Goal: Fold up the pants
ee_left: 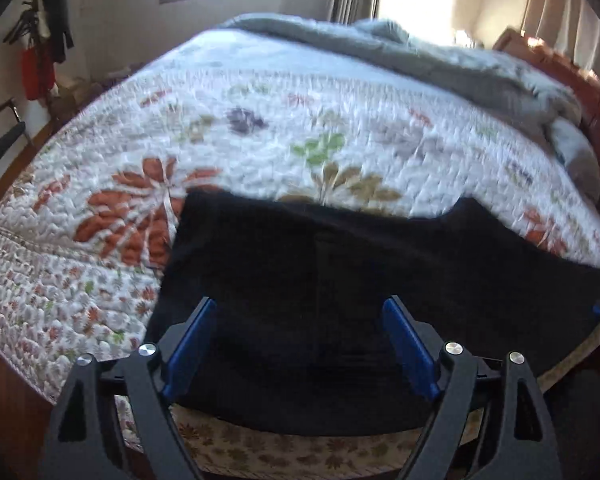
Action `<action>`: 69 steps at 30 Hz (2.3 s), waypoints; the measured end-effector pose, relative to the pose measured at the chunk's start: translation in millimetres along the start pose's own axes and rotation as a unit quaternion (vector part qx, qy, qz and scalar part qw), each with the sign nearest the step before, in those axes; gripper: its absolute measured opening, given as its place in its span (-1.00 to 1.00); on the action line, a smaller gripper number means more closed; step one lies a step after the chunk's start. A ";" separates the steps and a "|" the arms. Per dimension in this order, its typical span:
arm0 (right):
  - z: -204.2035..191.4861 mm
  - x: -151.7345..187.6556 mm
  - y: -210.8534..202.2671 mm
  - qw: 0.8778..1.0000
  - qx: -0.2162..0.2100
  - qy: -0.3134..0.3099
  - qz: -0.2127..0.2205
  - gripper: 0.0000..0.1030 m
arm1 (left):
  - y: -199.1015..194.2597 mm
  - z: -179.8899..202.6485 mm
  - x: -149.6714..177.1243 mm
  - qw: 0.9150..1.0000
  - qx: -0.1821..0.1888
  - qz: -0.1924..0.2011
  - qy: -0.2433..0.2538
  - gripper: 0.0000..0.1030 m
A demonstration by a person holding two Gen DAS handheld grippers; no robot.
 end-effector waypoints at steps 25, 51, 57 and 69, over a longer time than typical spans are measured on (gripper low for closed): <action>159.7 -83.4 -142.9 0.949 -0.009 0.235 0.210 -0.83 | 28.4 -11.7 14.8 0.997 0.021 -0.052 -0.052 0.87; 168.2 -73.0 -132.4 0.942 -0.073 0.248 0.212 -0.04 | 30.4 -10.8 14.7 0.997 0.022 -0.055 -0.058 0.89; 158.6 -80.5 -128.5 0.943 -0.107 0.233 0.214 -0.06 | 32.1 -9.8 15.5 0.997 0.018 -0.057 -0.054 0.90; 153.5 -89.2 -103.8 0.953 -0.089 0.219 0.191 -0.78 | 33.9 -9.8 16.2 0.997 0.017 -0.060 -0.055 0.92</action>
Point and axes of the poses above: each gripper's, at about its wrist camera, not at the fingertips, and y roughly the way its jaws point, z to its right, x to its underside, the point moved 7 cm from there along y, roughly the way its jaws point, and after that the axes turned 3 degrees about z, right-handed, at the moved point
